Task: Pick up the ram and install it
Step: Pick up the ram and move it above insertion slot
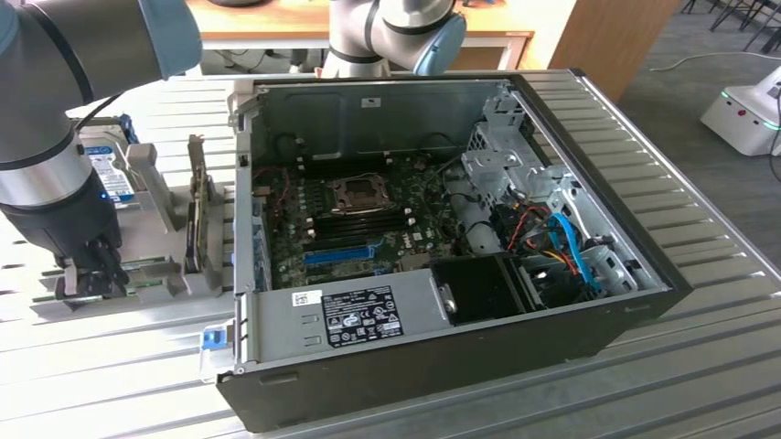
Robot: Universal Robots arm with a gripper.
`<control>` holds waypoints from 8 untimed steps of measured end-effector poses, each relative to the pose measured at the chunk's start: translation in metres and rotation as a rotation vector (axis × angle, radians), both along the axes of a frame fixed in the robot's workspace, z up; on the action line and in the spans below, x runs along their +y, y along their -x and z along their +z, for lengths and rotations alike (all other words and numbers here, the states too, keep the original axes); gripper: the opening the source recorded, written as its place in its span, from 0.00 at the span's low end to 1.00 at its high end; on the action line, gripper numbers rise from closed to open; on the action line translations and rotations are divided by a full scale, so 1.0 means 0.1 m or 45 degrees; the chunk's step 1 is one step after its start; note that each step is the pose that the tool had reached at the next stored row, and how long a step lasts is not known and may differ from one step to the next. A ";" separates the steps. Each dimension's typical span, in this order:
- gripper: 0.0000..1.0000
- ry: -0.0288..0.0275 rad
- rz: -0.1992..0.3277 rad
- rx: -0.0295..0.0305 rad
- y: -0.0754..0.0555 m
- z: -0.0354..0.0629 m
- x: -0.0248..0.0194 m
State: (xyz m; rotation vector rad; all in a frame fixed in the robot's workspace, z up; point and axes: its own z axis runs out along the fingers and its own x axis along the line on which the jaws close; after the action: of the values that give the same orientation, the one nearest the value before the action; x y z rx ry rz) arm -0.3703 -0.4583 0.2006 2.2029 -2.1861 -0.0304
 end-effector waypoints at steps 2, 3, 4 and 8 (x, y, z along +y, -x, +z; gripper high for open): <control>0.24 0.0000 0.000 0.0000 0.00 0.000 0.000; 0.24 0.0000 0.000 0.0000 0.00 0.000 0.000; 0.24 0.0000 0.000 0.0000 0.00 0.000 0.000; 0.24 0.0000 0.000 0.0000 0.00 0.000 0.000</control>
State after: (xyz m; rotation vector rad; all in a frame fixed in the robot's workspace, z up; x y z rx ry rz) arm -0.3703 -0.4583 0.2006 2.2030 -2.1860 -0.0304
